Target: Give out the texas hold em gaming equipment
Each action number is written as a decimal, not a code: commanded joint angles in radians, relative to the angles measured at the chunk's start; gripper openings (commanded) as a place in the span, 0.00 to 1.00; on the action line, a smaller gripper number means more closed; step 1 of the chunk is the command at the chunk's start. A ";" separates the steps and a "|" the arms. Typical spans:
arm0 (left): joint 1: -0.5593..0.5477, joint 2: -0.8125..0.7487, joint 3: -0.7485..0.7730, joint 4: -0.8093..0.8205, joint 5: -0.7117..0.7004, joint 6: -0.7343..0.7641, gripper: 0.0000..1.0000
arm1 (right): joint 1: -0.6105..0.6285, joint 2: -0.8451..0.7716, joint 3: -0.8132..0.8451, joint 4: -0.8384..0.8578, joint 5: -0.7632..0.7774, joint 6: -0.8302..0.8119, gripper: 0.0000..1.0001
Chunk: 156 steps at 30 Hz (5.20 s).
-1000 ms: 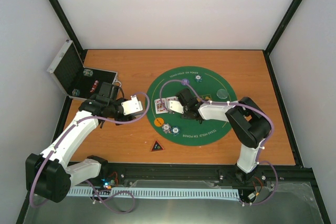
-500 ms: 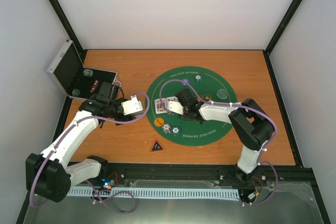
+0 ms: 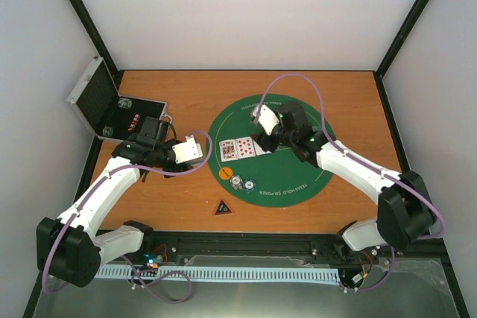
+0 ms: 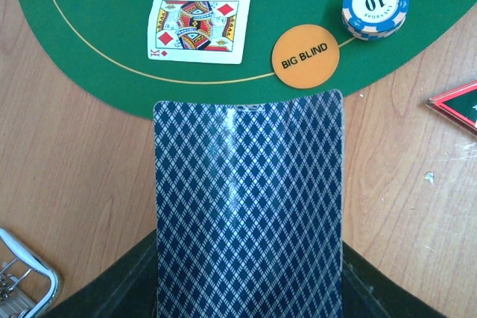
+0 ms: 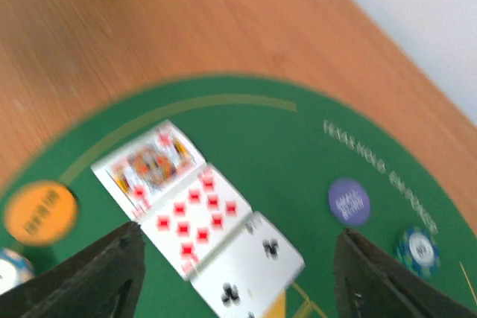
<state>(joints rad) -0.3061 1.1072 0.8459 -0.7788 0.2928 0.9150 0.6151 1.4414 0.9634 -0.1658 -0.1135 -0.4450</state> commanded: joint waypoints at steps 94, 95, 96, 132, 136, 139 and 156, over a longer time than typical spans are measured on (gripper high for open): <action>0.001 0.001 0.027 0.036 0.053 0.015 0.48 | 0.138 0.308 0.477 -0.276 -0.502 0.447 0.03; 0.000 0.002 0.028 0.036 0.054 0.013 0.48 | 0.137 0.303 0.477 -0.272 -0.507 0.450 0.03; 0.001 0.002 0.028 0.036 0.054 0.013 0.48 | 0.137 0.297 0.475 -0.268 -0.510 0.452 0.03; 0.001 0.008 0.058 0.054 0.066 0.013 0.49 | 0.151 0.403 0.465 -0.168 -0.603 0.525 0.03; 0.001 0.005 0.052 0.053 0.065 0.013 0.49 | 0.153 0.407 0.465 -0.165 -0.618 0.522 0.03; 0.001 -0.001 0.044 0.056 0.066 0.015 0.49 | 0.153 0.404 0.461 -0.173 -0.616 0.510 0.03; 0.001 0.066 -0.104 0.144 0.103 0.019 0.48 | 0.090 0.330 0.355 -0.161 -0.513 0.496 0.03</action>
<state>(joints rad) -0.3031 1.1500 0.7650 -0.7059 0.3408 0.9195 0.7273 1.8156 1.3502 -0.3519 -0.6594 0.0605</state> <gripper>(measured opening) 0.481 0.029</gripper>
